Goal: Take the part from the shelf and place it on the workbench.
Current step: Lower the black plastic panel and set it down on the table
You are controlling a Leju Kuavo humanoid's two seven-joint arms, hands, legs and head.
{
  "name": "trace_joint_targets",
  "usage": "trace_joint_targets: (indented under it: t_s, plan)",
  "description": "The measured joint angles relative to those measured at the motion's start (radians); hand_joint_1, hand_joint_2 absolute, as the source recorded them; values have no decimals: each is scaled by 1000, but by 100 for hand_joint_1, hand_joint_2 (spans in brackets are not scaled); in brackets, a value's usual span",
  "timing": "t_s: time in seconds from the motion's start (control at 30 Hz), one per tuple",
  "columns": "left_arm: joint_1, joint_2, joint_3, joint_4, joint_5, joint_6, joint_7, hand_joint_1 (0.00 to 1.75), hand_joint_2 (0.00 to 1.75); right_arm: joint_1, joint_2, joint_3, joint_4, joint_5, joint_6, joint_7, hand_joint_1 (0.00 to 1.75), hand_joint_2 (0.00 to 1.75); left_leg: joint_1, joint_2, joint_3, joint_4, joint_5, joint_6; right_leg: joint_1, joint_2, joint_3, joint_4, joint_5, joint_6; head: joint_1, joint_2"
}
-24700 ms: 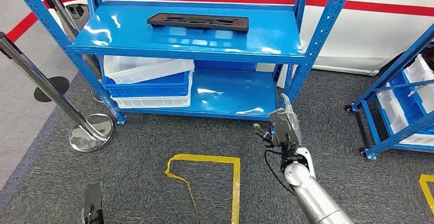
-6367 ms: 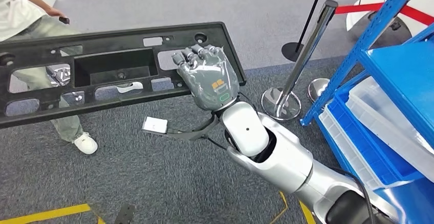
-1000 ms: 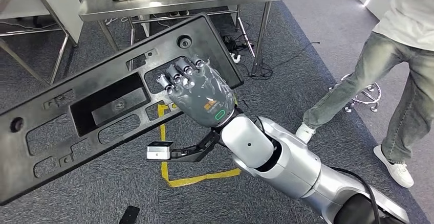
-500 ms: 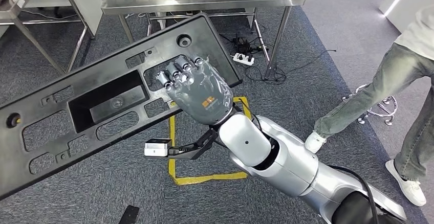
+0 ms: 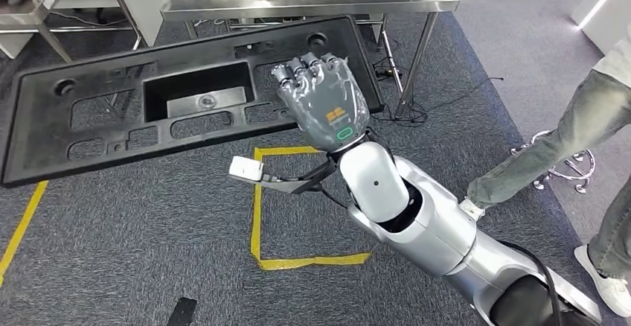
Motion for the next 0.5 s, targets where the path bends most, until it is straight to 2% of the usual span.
trace_joint_targets:
  t_s: [0.07,0.1,0.17,0.2,0.23,0.27,0.33,0.37,0.4,0.43,0.5]
  plan:
    - [1,2,0,0,2,0,-1,0,175,-4,-11,-13,-1,-19,7,12,175,175,1,6,-12,30,-19,-11,-5,-2,8,-8,2,-9,-3,0]
    - [2,4,0,0,3,0,-2,0,175,-6,-16,-17,-2,-26,11,16,175,175,3,10,-32,72,-41,-16,-7,-3,12,-11,3,-14,-5,0]
    - [2,3,0,0,4,0,-3,0,175,-9,-25,-23,-3,-40,22,22,175,175,6,15,-95,197,-93,-24,-6,-4,14,-11,0,-19,-8,0]
    - [2,3,0,0,5,0,-4,0,175,-9,-30,-24,-4,-46,27,25,175,175,7,16,-126,251,-108,-26,-6,-4,15,-10,-2,-21,-8,0]
    - [3,3,0,0,6,0,-4,0,175,-9,-36,-25,-4,-52,32,27,175,175,7,16,-144,275,-105,-27,-5,-5,16,-9,-5,-21,-8,0]
    - [3,4,0,0,6,-1,-5,0,175,-9,-43,-26,-5,-56,36,29,175,175,7,17,-142,261,-83,-27,-5,-5,18,-8,-8,-20,-8,0]
    - [3,5,0,0,8,-6,-6,0,175,-9,-55,-31,-5,-64,41,34,175,175,7,21,-88,135,-10,-21,-5,-5,27,-8,-16,-16,-8,0]
    - [3,6,0,0,9,-8,-7,0,175,-10,-60,-34,-7,-67,44,36,175,175,4,23,-55,70,13,-17,-4,-5,31,-8,-19,-13,-8,0]
    - [2,6,0,0,10,-12,-8,0,175,-12,-64,-36,-8,-70,47,39,175,175,1,25,-32,23,24,-13,-2,-5,33,-8,-22,-9,-7,0]
    - [2,6,0,0,12,-14,-8,0,175,-13,-68,-38,-10,-73,50,40,175,175,-2,25,-20,1,23,-8,-1,-5,34,-10,-24,-5,-7,0]
    - [3,7,0,0,13,-17,-8,0,175,-16,-76,-39,-13,-78,56,41,175,175,-5,23,-14,-6,17,2,0,-5,38,-16,-26,6,-7,0]
